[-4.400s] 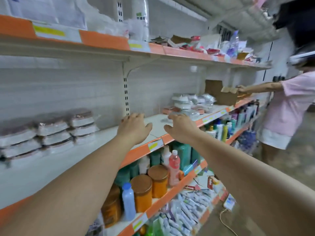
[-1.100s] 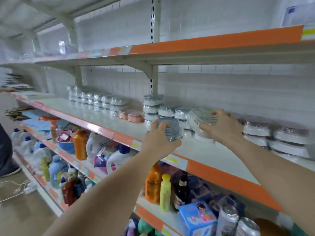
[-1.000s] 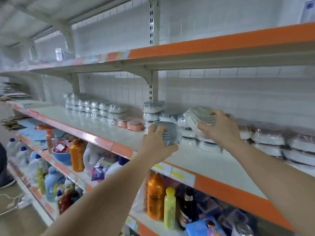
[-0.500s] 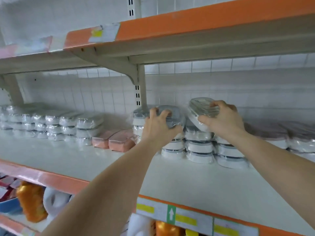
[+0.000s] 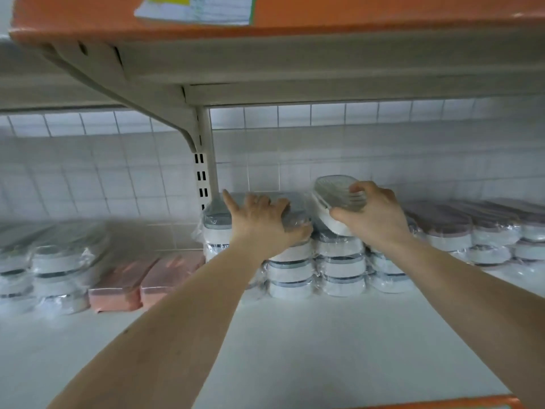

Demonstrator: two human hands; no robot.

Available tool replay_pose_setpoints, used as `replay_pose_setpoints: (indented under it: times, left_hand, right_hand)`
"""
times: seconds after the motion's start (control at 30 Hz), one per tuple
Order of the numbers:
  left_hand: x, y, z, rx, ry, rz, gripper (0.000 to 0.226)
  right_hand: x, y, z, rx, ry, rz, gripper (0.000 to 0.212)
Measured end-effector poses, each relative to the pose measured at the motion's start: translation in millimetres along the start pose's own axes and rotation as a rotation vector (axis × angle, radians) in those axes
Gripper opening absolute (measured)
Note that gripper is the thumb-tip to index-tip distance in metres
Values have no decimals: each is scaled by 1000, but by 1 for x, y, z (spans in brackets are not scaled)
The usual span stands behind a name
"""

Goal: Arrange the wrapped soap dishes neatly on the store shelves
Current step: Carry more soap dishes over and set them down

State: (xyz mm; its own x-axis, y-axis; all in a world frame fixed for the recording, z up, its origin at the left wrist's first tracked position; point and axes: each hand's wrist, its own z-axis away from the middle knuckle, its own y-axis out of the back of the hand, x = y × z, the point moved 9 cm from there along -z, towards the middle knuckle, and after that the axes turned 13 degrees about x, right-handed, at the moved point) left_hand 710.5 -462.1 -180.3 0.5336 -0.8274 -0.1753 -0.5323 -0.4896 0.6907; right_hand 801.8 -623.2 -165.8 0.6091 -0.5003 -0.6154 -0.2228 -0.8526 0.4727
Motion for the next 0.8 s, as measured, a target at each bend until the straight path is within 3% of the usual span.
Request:
replay_pose_setpoints:
  times: [0.2, 0.47, 0.63, 0.7, 0.8]
  left_hand:
    - [-15, -18, -6, -103, 47, 106, 68]
    - [-11, -12, -7, -35, 89, 270, 80]
    - [-29, 20, 19, 138, 72, 305, 98]
    - [-36, 31, 35, 124, 89, 255, 92]
    - [-48, 47, 64, 80, 140, 224, 62]
  right_hand:
    - [-3, 4, 3, 28, -11, 25, 58]
    - [1, 11, 18, 67, -26, -3, 56]
    - [-9, 24, 31, 49, -15, -1, 57]
    - [-15, 28, 38, 28, -6, 4, 59]
    - [-25, 34, 56, 3, 18, -31, 58]
